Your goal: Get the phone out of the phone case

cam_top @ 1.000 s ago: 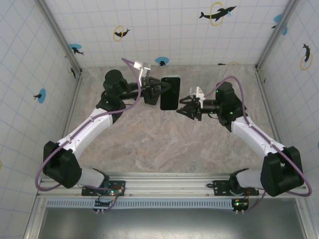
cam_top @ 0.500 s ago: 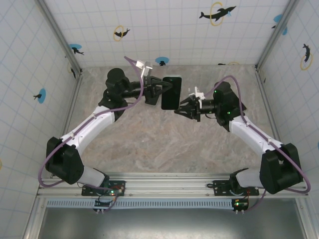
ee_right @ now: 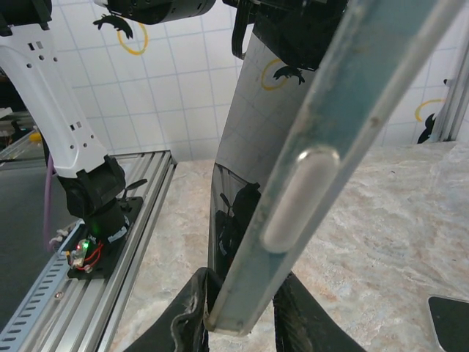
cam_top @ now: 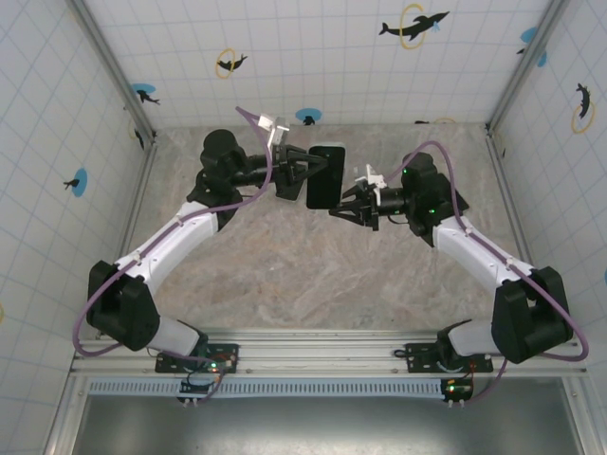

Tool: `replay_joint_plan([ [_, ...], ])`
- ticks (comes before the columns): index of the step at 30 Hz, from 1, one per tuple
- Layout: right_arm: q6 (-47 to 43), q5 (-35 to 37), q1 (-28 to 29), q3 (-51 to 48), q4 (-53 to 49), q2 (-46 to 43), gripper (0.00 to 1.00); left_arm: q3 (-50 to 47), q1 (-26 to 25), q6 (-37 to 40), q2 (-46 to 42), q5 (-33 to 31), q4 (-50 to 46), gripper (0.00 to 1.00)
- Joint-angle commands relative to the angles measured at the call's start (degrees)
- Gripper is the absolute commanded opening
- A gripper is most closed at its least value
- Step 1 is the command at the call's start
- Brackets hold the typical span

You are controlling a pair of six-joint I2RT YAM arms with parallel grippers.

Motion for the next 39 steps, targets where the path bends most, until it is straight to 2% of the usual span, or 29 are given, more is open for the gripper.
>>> replay_joint_plan([
  [1,0.5,-1.3,0.2,2.1,1.3,0.8,0.26,0.3,0.1,-1.2,-1.4,1.8,5.3,0.00],
  [6,-1.4,-0.9,0.2,2.5,-0.7,1.2,0.15,0.5,0.1,-2.2,-1.2,2.0,5.6,0.00],
  [10,-2.0,1.8,0.1,2.5,1.2,0.7,0.12,0.2,-0.1,-5.9,-0.9,3.4,6.3,0.00],
  [15,-3.8,10.2,-1.1,3.0,5.7,-0.5,0.09,-2.5,-2.8,-9.9,-2.1,4.6,5.0,0.00],
  [20,-6.3,19.1,-2.0,4.3,11.7,-0.7,0.04,-7.1,-4.9,-16.5,-3.9,3.9,10.7,0.00],
  [24,-9.5,23.1,-2.1,8.1,12.2,1.1,0.02,-6.6,-6.6,-16.7,-3.2,5.7,8.8,0.00],
  [28,-10.1,22.7,-2.4,12.0,11.7,3.5,0.02,-6.1,-7.0,-17.1,-2.7,7.1,8.1,0.00],
  [30,-13.5,24.9,-1.8,13.5,8.8,4.1,0.02,-5.5,-7.1,-17.5,-2.2,7.9,8.3,0.00],
  [32,-17.7,29.5,-0.8,13.4,7.4,3.7,0.01,-5.1,-7.1,-17.6,-2.0,8.0,8.2,0.00],
  [37,-19.4,35.7,-0.5,12.3,9.4,2.8,0.01,-4.7,-7.1,-16.4,-1.6,8.1,7.3,0.00],
  [39,-17.0,34.5,-1.0,11.9,10.7,2.4,0.01,-4.2,-7.1,-16.4,-1.1,8.3,7.2,0.00],
])
